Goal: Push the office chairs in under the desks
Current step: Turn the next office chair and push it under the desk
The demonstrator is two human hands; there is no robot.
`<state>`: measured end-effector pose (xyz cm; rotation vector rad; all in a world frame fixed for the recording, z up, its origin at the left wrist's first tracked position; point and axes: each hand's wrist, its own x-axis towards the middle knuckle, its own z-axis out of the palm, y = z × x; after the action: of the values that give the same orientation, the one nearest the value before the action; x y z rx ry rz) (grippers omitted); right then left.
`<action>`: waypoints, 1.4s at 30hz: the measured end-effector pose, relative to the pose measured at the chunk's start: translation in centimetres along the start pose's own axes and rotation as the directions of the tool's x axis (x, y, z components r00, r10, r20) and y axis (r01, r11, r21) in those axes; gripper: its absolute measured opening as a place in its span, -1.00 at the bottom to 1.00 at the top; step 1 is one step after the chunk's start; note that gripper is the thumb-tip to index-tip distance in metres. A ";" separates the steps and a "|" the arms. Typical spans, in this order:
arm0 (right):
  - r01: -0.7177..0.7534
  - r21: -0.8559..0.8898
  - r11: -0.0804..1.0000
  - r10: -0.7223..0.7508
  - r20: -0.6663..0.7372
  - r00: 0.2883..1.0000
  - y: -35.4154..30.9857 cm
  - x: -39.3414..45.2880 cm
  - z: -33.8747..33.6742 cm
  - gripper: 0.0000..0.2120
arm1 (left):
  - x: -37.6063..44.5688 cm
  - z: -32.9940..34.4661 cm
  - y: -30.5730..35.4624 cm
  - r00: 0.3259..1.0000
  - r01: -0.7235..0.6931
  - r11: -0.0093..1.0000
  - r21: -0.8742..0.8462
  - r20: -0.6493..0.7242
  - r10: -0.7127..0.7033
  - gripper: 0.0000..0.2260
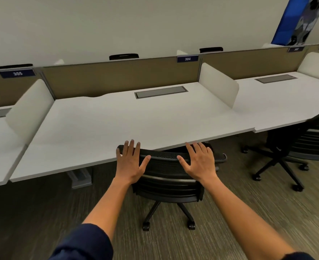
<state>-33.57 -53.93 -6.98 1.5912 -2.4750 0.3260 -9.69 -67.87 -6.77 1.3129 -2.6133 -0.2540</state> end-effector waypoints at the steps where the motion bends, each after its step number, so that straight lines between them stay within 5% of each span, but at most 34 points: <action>1: -0.002 0.005 1.000 0.002 0.007 1.000 -0.9 -0.1 0.2 -0.17 | -0.8 -0.1 -0.4 1.000 0.018 1.000 0.010 -0.017 -0.018 -0.16; 18: 0.414 0.135 0.900 -0.421 0.027 0.907 -23.6 -6.1 2.2 -0.19 | -19.6 -5.6 -13.6 0.945 0.321 0.938 0.128 -0.098 -0.310 -0.19; 36: 0.683 0.262 0.682 -0.696 -0.054 0.716 -56.2 -31.7 -3.7 -0.22 | -58.6 -15.4 -33.5 0.783 0.600 0.792 0.112 -0.284 -0.553 -0.23; 42: 0.769 0.280 0.574 -0.782 -0.090 0.616 -67.3 -37.5 -5.9 -0.22 | -69.0 -19.4 -39.8 0.677 0.698 0.714 0.059 -0.379 -0.630 -0.24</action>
<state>43.35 -46.66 -5.59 2.6323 -1.5098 0.5193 66.21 -36.97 -5.09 2.1426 -1.8081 0.1347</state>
